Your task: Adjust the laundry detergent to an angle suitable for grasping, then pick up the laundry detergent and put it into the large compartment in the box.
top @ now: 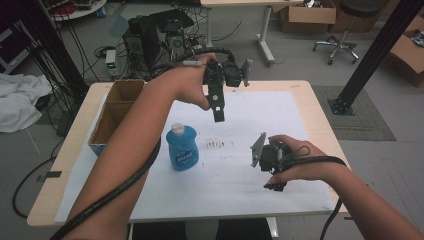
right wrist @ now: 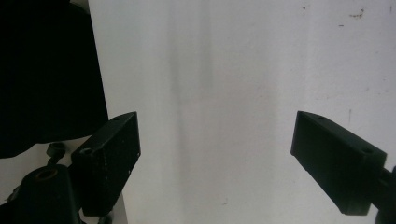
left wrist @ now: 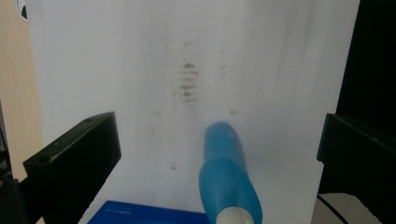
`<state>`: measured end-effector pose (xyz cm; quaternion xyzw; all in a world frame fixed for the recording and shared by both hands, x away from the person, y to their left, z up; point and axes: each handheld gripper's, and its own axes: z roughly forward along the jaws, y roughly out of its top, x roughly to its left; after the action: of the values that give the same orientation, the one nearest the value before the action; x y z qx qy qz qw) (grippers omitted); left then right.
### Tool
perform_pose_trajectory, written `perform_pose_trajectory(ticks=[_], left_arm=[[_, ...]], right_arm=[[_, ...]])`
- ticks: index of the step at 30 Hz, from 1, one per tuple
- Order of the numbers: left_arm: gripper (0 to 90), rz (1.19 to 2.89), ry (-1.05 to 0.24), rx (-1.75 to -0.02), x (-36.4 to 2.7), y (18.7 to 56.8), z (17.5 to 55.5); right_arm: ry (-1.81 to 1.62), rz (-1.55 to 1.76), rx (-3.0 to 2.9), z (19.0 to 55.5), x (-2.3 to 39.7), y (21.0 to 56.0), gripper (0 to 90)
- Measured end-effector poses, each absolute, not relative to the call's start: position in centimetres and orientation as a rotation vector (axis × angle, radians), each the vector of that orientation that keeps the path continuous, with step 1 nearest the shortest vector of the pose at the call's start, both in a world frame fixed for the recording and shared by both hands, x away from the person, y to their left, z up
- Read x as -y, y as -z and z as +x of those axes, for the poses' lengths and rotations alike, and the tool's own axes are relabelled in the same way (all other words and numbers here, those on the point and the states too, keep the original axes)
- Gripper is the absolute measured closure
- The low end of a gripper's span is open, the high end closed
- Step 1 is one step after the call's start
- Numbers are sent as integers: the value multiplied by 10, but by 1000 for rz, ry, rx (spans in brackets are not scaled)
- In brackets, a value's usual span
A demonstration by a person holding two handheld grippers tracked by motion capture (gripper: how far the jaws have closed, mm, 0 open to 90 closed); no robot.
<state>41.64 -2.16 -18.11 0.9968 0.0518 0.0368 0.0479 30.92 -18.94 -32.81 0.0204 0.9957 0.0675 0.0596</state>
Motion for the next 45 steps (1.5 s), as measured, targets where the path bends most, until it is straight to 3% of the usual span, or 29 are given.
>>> perform_pose_trajectory(ticks=[45], left_arm=[[1, 3034, -112, -208, 14, 189, 414]], right_arm=[[-211, 62, -3001, 310, 188, 331, 159]])
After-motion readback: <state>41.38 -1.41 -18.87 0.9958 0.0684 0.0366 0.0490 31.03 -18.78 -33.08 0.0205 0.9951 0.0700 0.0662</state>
